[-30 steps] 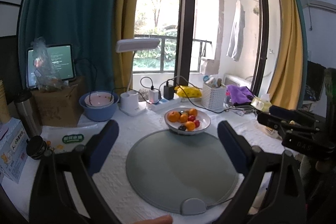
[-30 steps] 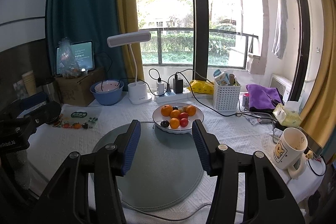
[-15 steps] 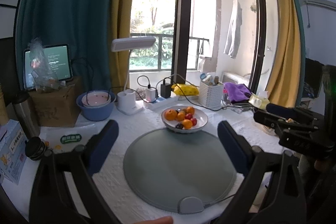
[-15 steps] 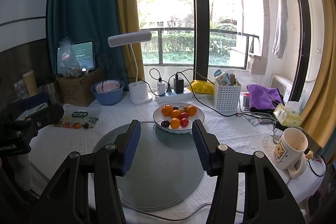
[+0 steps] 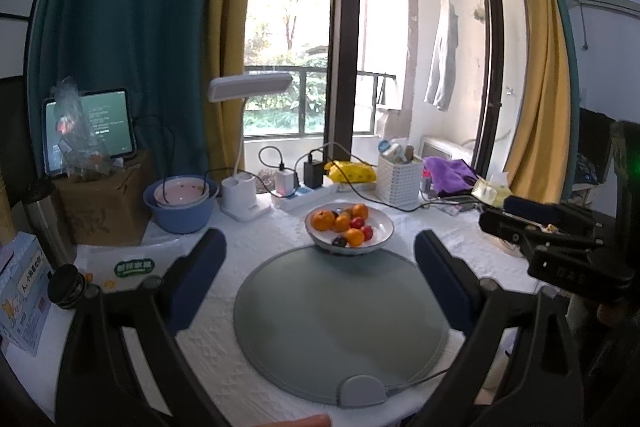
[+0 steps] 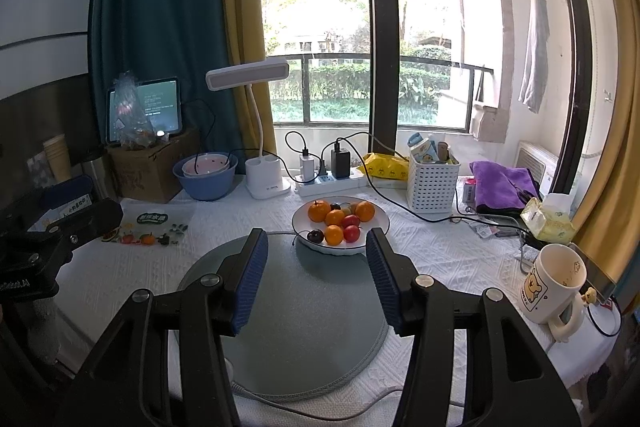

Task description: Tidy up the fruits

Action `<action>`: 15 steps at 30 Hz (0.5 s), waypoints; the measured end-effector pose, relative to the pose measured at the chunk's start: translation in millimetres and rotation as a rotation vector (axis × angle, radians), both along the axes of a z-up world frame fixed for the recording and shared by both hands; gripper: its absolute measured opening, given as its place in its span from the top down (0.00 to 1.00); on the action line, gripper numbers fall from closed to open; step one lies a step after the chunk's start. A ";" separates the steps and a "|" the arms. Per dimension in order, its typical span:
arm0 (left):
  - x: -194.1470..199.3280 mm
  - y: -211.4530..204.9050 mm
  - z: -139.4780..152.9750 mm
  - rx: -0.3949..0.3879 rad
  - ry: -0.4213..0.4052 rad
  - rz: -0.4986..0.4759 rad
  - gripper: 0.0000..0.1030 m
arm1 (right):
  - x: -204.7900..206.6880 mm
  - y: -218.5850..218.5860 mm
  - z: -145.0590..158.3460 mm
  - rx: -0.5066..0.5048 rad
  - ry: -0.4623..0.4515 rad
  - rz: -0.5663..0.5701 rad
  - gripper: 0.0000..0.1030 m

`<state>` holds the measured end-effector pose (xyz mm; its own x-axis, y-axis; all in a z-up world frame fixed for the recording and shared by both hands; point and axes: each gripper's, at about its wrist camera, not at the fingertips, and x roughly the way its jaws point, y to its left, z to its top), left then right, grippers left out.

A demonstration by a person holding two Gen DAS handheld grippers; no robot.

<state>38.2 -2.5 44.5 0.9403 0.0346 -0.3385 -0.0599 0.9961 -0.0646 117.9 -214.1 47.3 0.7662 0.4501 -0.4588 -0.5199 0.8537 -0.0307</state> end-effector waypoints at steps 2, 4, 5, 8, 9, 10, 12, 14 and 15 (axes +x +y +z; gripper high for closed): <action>0.3 0.1 0.1 0.001 0.000 -0.001 0.07 | -0.1 -0.1 -0.1 -0.001 0.000 0.000 0.48; 0.2 0.1 0.1 0.001 0.000 -0.001 0.07 | -0.2 -0.3 -0.2 -0.001 0.000 -0.001 0.48; 0.2 0.0 0.1 0.001 0.000 0.000 0.07 | -0.3 -0.4 -0.1 -0.001 0.000 -0.001 0.48; 0.4 0.2 0.1 -0.001 -0.001 0.000 0.07 | -0.3 -0.5 -0.2 -0.001 -0.001 -0.001 0.48; 0.6 0.5 0.0 -0.001 0.000 0.000 0.07 | -0.1 -0.2 -0.2 -0.001 -0.001 0.000 0.48; 0.2 0.6 0.2 -0.001 -0.002 -0.001 0.07 | -0.1 -0.4 -0.3 -0.001 0.000 -0.001 0.48; -0.3 1.5 1.2 -0.004 -0.010 0.001 0.07 | -0.2 -0.3 -0.5 -0.001 -0.001 -0.002 0.48; -1.7 2.3 2.6 -0.005 -0.019 0.004 0.07 | -0.7 0.2 0.2 -0.002 0.000 -0.002 0.48; -1.5 2.7 2.9 -0.005 -0.020 0.006 0.07 | -0.7 1.1 0.8 -0.002 -0.001 -0.001 0.48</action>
